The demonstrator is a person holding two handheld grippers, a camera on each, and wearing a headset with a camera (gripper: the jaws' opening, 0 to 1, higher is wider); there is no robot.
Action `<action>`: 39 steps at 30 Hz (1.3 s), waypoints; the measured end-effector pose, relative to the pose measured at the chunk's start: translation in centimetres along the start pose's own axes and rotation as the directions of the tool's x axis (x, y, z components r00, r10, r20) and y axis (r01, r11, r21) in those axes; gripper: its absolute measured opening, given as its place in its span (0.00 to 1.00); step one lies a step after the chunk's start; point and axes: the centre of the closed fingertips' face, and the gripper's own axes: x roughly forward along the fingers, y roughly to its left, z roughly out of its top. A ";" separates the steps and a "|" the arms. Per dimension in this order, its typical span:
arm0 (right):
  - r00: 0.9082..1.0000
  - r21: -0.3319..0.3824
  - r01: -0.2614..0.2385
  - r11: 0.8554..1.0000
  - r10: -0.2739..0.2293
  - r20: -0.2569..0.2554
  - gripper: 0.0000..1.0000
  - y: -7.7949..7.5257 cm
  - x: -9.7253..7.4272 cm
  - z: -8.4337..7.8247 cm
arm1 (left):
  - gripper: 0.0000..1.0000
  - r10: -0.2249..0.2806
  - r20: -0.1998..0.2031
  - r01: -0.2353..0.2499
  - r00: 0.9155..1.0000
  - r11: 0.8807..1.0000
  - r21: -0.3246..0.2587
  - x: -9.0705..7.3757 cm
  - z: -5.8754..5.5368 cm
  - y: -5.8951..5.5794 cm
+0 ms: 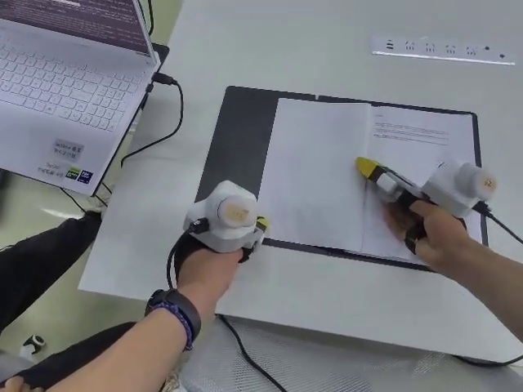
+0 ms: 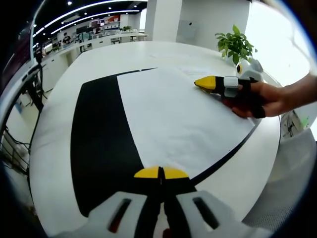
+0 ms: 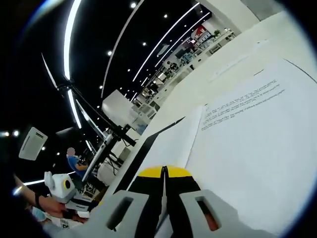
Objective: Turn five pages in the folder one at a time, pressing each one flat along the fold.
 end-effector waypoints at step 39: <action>0.980 -0.020 -0.080 0.997 0.075 -0.183 0.00 3.4 -7.2 -8.6 | 0.00 0.009 0.022 -0.009 1.000 1.000 0.020 -0.2 -0.1 -0.1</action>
